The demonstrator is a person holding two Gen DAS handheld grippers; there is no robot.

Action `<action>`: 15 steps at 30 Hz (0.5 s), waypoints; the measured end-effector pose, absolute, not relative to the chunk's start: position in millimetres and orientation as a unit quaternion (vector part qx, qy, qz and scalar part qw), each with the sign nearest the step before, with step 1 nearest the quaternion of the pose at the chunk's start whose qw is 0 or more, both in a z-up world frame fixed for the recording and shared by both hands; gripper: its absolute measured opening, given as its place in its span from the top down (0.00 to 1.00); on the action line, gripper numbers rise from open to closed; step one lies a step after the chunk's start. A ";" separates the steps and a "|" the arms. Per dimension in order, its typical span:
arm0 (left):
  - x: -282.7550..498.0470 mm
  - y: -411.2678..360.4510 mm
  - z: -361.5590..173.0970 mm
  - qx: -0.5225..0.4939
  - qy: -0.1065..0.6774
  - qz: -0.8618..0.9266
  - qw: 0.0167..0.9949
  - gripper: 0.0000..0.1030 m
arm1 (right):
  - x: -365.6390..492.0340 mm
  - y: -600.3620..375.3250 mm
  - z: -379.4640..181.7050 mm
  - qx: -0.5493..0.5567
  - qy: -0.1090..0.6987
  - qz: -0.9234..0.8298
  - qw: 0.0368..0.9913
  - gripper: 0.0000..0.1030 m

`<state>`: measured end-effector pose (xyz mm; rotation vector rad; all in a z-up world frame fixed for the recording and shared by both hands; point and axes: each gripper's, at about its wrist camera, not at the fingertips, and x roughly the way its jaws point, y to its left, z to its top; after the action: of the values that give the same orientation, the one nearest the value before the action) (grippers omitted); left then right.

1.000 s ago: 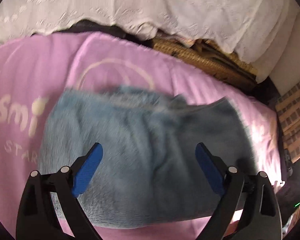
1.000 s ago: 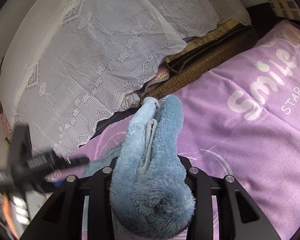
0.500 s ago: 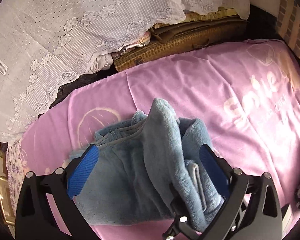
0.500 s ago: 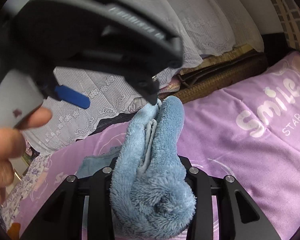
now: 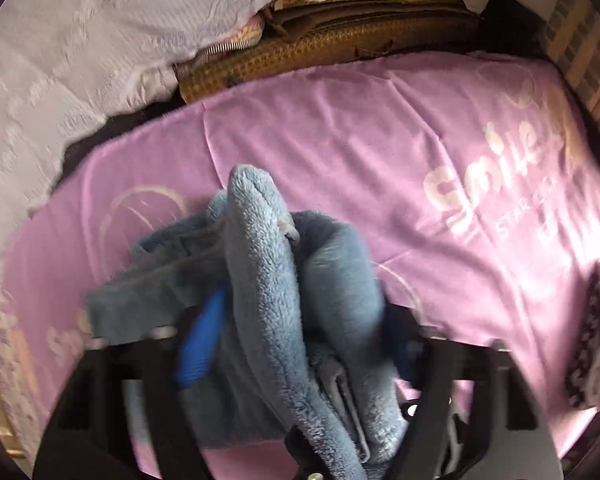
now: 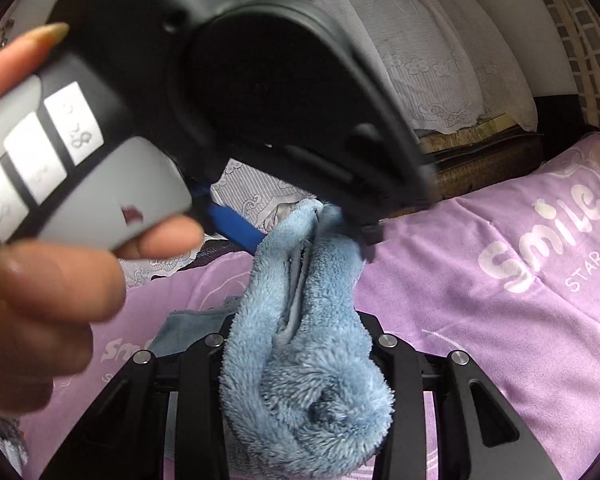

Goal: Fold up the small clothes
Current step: 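Grasp the jacket with the left tool while the right tool holds it up, then lower the jacket with the left tool while the right tool opens and withdraws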

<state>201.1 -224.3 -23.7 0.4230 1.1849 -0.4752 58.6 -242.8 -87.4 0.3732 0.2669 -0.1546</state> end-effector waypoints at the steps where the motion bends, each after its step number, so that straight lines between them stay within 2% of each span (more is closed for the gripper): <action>1: 205.8 -219.2 -24.4 0.169 0.562 -0.227 0.777 0.64 | 58.8 -241.1 -87.5 0.180 0.133 -0.074 0.972 0.65; 2: 206.0 -217.8 -24.4 0.163 0.562 -0.227 0.779 0.72 | 59.5 -239.7 -88.0 0.176 0.133 -0.074 0.973 0.65; 5: 198.7 -216.8 -20.9 0.166 0.541 -0.236 0.790 0.77 | 59.4 -238.6 -86.7 0.170 0.131 -0.076 0.974 0.65; 15: 199.0 -167.1 2.9 0.114 0.501 -0.274 0.813 0.79 | 66.9 -221.9 -65.6 0.150 0.140 -0.043 0.978 0.65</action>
<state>199.0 -167.1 2.9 0.2425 1.0702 -0.5854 66.9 -221.9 -65.6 0.3016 0.2817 -0.0863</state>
